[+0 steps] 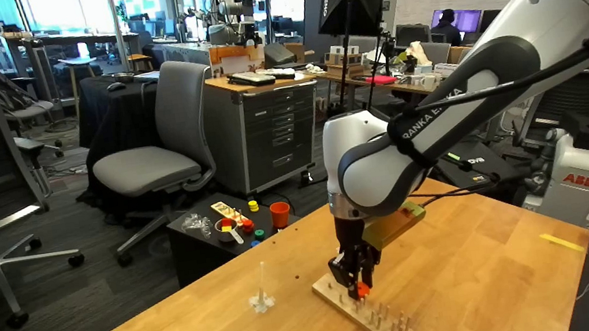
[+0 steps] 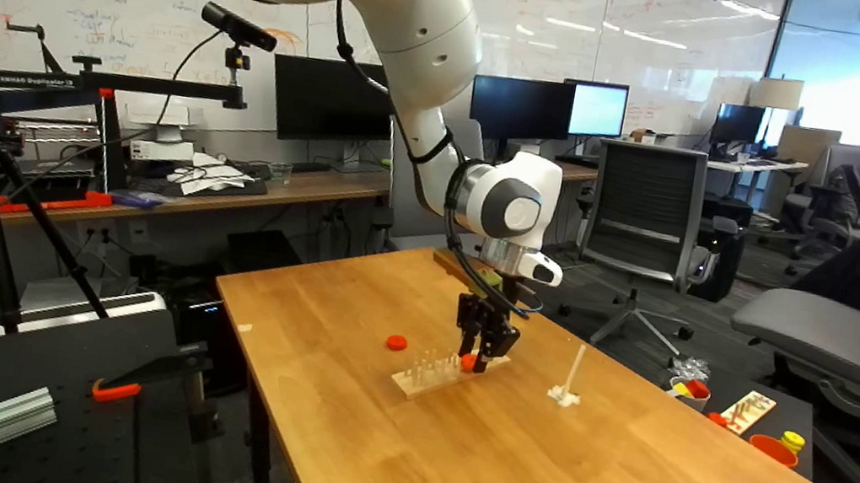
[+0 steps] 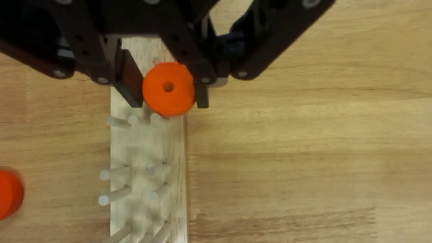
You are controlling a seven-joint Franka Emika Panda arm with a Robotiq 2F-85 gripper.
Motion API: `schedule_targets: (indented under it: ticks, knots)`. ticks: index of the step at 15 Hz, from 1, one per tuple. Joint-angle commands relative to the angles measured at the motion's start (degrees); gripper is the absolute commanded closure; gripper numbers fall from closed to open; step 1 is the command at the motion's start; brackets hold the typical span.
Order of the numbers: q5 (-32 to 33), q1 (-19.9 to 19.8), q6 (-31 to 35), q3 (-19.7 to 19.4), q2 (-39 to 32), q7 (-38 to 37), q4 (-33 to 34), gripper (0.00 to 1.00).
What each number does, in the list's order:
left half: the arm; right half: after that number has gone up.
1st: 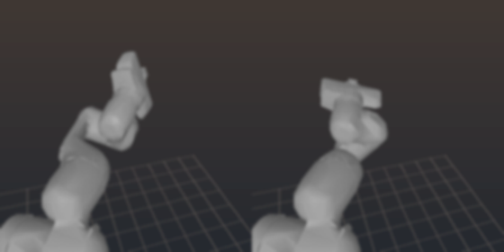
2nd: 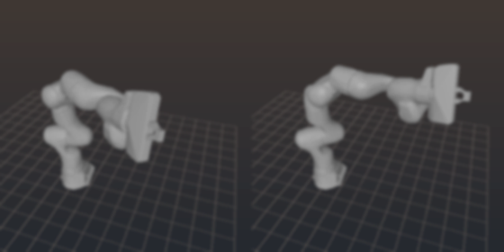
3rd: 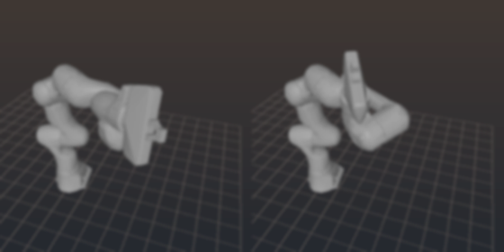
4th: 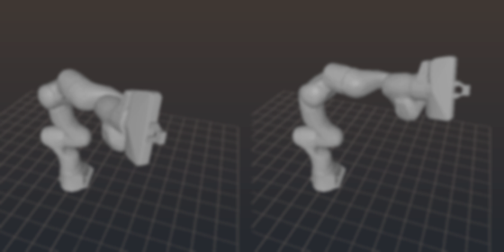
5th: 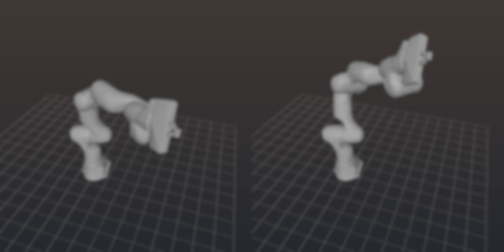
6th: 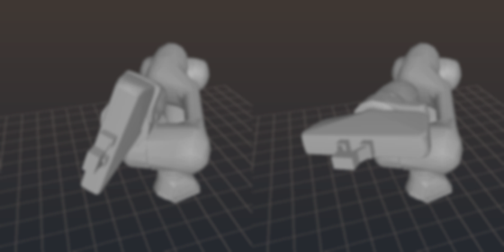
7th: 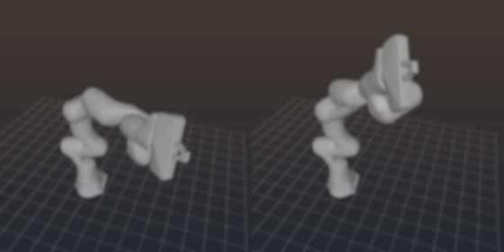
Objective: Pick up the orange ring on the right and put it on the wooden stand
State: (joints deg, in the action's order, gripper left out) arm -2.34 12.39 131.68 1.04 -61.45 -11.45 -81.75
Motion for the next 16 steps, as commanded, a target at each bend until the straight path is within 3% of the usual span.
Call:
schedule_targets:
  ticks: [1,16]
  knots:
    - [1.17,0.55,-2.16,-0.15,-0.3,-0.55,3.06,0.82]
    - [2.12,1.27,-3.28,-0.18,-2.75,-0.48,6.58,0.82]
